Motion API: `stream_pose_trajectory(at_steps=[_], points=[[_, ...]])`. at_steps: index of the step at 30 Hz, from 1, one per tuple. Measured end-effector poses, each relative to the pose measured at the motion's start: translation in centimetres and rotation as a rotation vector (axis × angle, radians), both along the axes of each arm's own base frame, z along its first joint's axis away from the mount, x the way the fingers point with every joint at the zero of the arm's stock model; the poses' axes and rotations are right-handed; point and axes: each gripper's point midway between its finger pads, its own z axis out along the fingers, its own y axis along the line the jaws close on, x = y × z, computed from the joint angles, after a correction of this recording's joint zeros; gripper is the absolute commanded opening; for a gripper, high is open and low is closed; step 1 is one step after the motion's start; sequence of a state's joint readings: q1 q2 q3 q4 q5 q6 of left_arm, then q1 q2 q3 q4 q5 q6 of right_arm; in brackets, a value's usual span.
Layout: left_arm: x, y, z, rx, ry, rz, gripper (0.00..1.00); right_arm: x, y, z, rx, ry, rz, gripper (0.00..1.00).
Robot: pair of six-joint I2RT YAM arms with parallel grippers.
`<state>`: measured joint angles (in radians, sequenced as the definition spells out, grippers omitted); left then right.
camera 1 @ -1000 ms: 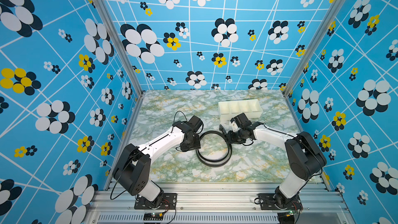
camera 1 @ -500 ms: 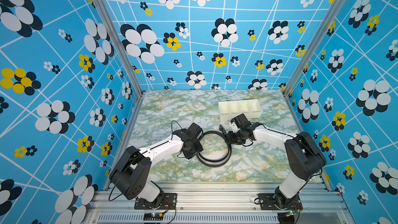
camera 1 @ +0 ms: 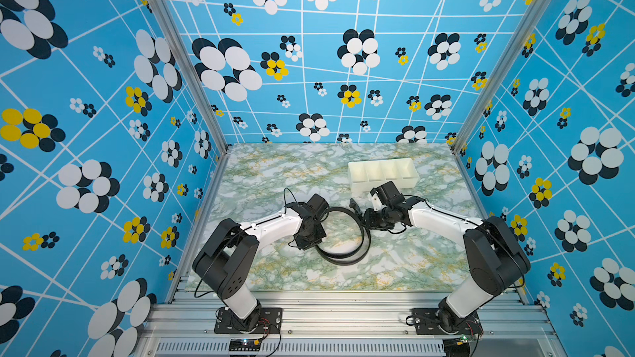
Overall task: Place the belts into the storage roll
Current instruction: Roll the belt at the center of the board.
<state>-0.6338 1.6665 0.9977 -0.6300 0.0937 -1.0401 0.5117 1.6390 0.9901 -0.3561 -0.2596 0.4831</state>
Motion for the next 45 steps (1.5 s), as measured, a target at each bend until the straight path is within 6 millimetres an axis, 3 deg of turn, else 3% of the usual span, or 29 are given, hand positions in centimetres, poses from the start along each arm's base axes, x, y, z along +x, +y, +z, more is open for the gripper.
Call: stream_pose_trajectory(at_steps=[8,21,25,31,33,45], points=[[1.7,0.3,0.1,0.099,-0.019,-0.114,0.17,0.9,-0.5,0.8,-0.007,-0.023,-0.025,0.38],[2.4,0.8,0.0,0.128,-0.017,-0.177,0.18,0.5,-1.3,-1.4,-0.066,0.029,-0.038,0.35],[2.5,0.9,0.1,0.128,-0.018,-0.183,0.18,0.5,-1.4,-2.6,-0.085,0.054,-0.034,0.23],[3.0,0.9,-0.4,0.137,-0.011,-0.204,0.2,0.4,-1.4,-3.5,-0.122,0.068,-0.027,0.14],[3.1,0.8,-0.7,0.142,-0.004,-0.213,0.21,0.5,-1.7,-3.5,-0.14,0.065,-0.029,0.0],[4.3,1.4,-1.5,0.242,0.008,-0.358,0.2,0.9,-4.7,-3.2,-0.306,0.066,-0.074,0.0]])
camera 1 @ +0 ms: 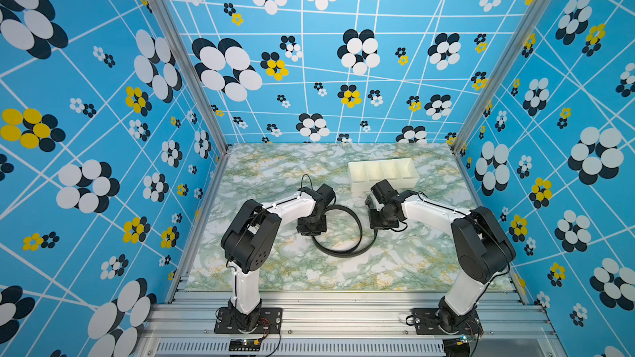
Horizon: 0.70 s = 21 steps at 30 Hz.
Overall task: Place the belts into the storage roll
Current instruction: Roll the belt at the center of the board.
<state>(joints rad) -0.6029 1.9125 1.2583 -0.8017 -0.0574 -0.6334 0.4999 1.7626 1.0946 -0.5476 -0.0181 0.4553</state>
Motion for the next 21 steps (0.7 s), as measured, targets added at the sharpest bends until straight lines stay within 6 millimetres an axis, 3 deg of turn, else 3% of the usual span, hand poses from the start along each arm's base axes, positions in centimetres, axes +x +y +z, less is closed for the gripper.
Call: stream_pose_trajectory(at_steps=[15,21], points=[[0.5,0.3,0.0,0.047,-0.004,-0.098,0.21,-1.2,-6.2,-0.1,-0.039,0.021,-0.142,0.0],[0.7,0.3,0.0,0.059,-0.003,-0.11,0.21,-1.9,-7.6,0.0,-0.021,0.031,-0.176,0.0]])
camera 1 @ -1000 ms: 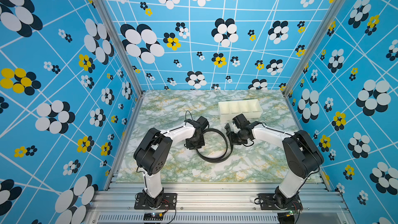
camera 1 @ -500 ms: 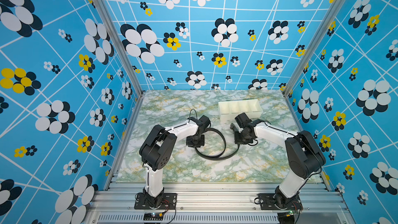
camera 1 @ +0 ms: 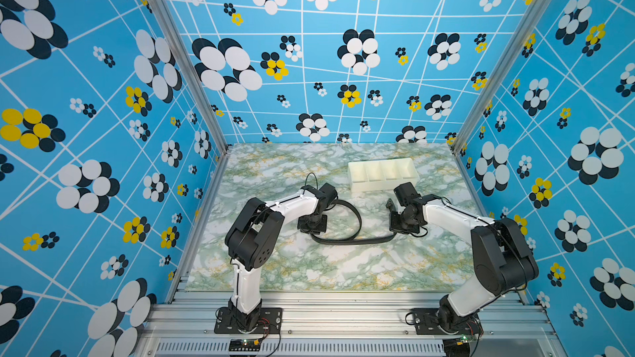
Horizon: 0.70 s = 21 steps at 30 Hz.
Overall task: Place the belts into the storage roll
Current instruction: Roll the belt at the center of the board.
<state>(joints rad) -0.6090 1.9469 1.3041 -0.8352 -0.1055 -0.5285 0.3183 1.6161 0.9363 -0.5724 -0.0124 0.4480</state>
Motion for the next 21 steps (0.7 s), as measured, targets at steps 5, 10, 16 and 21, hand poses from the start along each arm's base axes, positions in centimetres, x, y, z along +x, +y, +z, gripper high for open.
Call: stream_pose_trajectory(at_steps=[5,10,16,21], points=[[0.1,0.0,-0.1,0.003,0.005,-0.005,0.21,-0.7,-1.0,-0.1,-0.002,0.003,-0.014,0.0],[0.1,0.0,-0.1,0.003,0.006,-0.005,0.22,-1.0,-1.2,0.2,-0.002,0.0,-0.014,0.0],[0.1,0.1,-0.1,-0.007,0.013,0.004,0.22,-1.2,-2.1,0.3,-0.007,0.006,-0.037,0.0],[0.3,0.3,-0.1,-0.017,0.015,0.016,0.22,-2.0,-3.7,0.1,-0.014,0.014,-0.074,0.0]])
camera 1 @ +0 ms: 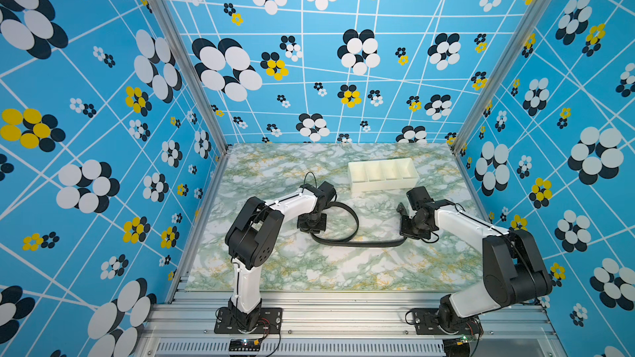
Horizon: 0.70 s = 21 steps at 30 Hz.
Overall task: Place the belts into the storage roll
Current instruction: Roll the belt at the center of the board.
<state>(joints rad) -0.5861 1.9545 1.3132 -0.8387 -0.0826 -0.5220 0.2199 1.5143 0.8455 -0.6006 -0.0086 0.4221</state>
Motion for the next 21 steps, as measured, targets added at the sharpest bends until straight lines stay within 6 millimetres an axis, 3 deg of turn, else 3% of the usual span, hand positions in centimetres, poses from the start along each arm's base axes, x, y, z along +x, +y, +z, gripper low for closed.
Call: stream_pose_trajectory(at_steps=[14,21], points=[[0.5,0.5,0.0,-0.003,-0.001,-0.009,0.18,-1.1,-3.3,0.6,-0.006,0.009,-0.093,0.0],[0.6,0.2,0.0,0.011,-0.014,-0.083,0.15,-0.7,-2.5,0.7,0.046,0.016,-0.088,0.0]])
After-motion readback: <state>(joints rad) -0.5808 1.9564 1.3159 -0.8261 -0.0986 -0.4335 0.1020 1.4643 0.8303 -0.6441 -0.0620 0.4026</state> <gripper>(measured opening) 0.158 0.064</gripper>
